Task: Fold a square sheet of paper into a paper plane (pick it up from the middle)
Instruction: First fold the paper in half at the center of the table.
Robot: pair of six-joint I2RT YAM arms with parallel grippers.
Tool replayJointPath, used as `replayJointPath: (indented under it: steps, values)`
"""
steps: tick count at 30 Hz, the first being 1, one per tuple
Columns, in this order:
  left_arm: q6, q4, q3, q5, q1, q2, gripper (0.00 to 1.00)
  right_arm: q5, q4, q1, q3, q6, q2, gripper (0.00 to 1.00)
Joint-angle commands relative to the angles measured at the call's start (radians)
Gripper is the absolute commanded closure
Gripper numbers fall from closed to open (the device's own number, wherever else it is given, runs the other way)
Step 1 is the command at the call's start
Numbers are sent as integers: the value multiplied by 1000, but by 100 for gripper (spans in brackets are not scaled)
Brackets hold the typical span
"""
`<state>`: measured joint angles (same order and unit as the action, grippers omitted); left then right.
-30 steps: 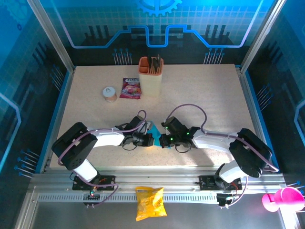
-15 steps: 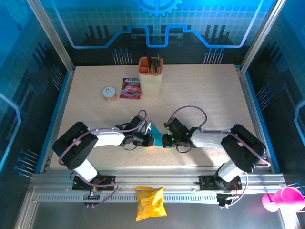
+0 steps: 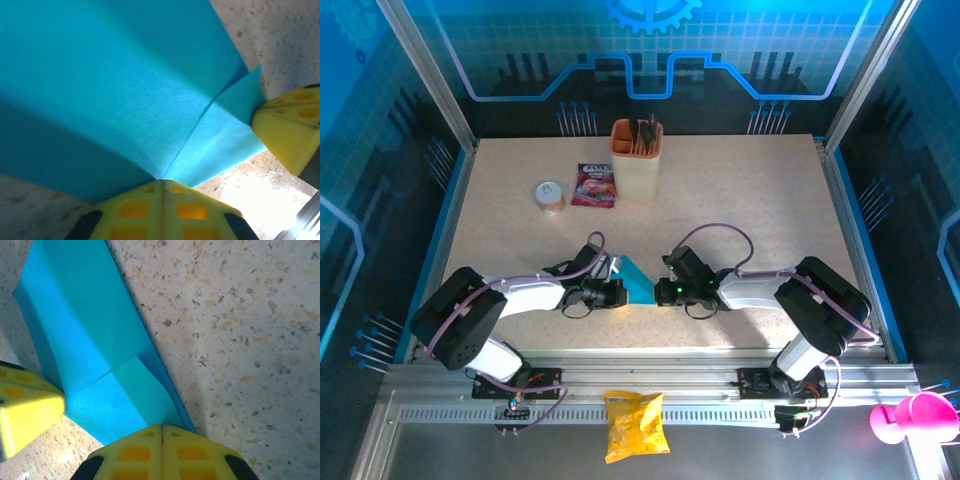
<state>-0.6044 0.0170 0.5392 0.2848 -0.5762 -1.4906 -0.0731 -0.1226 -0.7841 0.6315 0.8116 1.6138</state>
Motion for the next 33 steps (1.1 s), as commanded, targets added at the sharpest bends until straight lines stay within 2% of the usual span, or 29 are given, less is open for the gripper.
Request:
replayJointPath:
  steps: [1,7,12,18,21,28,33]
  values:
    - [-30,-102,-50,-55,53,25,100,66,168,6,-68,37,77,100]
    - [-106,-108,-102,-69,122,129,100,53,143,6,-96,65,71,100]
    - [-198,-68,-113,23,119,225,100,14,93,1,-129,115,58,100]
    - [-288,-44,-112,59,96,299,88,-43,-28,-36,-180,237,0,100]
    - [-314,-57,-101,50,79,322,85,-42,-31,-47,-167,256,-61,100]
    - [-417,-66,-117,-27,6,373,71,-3,104,-50,-40,147,-135,100]
    - [-493,-71,-149,-80,-24,398,63,-34,79,-39,3,75,-93,100]
